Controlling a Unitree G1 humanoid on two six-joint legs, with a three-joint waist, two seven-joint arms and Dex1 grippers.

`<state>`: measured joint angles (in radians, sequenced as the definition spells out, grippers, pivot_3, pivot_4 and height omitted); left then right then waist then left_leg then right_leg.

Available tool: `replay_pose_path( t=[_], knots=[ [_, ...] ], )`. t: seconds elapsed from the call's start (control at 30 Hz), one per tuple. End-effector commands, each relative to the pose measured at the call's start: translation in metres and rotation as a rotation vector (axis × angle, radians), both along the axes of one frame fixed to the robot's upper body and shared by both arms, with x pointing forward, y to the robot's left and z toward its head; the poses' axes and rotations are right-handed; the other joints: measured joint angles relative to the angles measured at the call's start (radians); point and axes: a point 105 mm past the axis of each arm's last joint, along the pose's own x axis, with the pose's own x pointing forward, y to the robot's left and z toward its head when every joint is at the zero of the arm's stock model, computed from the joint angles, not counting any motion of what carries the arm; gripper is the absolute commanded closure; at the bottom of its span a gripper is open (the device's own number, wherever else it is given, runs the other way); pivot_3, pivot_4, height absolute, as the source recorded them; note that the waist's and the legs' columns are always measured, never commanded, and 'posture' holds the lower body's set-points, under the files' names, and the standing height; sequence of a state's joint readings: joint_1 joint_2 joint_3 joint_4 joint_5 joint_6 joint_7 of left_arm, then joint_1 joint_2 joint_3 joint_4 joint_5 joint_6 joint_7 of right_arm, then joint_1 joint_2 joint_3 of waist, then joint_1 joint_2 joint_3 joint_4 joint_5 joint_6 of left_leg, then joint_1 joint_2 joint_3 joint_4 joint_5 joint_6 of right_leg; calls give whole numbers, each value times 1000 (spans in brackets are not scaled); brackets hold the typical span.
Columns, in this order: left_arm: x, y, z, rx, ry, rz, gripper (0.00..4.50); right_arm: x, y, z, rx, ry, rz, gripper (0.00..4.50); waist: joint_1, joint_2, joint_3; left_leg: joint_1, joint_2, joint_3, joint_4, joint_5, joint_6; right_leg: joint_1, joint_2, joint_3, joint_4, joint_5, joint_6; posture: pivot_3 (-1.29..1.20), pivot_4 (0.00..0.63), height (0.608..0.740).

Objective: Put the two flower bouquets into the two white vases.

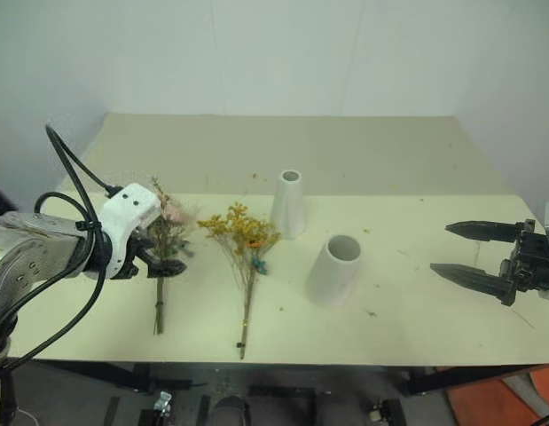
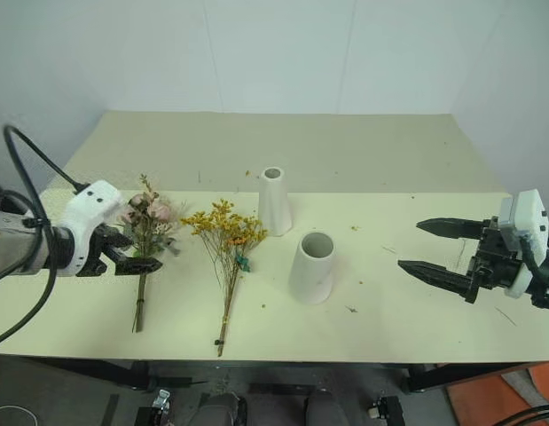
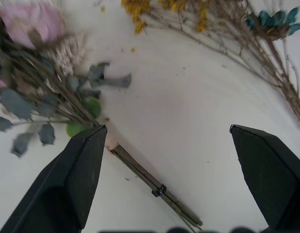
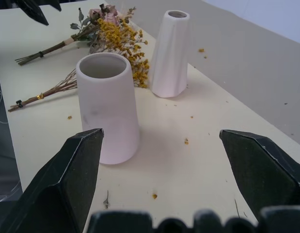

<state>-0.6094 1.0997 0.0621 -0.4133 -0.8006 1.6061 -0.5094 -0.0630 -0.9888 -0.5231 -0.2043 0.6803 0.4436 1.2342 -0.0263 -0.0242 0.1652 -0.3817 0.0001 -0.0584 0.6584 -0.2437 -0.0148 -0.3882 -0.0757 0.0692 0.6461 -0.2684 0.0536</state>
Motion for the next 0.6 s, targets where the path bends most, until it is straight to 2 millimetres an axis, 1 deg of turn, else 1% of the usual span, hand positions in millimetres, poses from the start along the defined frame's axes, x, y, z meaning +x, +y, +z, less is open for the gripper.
replay_pose_path(
  t=[0.03,0.13,0.2,0.4,0.6],
  knots=[
    [8,11,-6,20,24,91,66,-1,2,10,-17,-51,16,0,0,0,0,0,0,0,0,0,0,0,0,0,0,0,0,0,150,740],
    [19,26,-19,40,60,221,66,-1,2,10,-16,-51,13,0,4,0,0,0,0,0,0,0,0,0,0,0,0,0,0,0,150,740],
    [21,31,-25,55,82,266,66,-2,2,10,-14,-50,11,0,8,0,0,0,0,0,0,0,0,1,-1,0,0,0,0,0,150,740],
    [25,25,-36,25,138,301,66,-4,3,10,-11,-51,11,0,12,0,0,-1,-1,-1,0,0,0,-1,-2,0,0,0,0,0,150,740],
    [36,24,-50,9,178,395,66,-3,5,11,-10,-57,16,0,12,0,0,0,-1,-1,1,0,0,0,-1,0,1,0,0,0,150,740]
  ],
)
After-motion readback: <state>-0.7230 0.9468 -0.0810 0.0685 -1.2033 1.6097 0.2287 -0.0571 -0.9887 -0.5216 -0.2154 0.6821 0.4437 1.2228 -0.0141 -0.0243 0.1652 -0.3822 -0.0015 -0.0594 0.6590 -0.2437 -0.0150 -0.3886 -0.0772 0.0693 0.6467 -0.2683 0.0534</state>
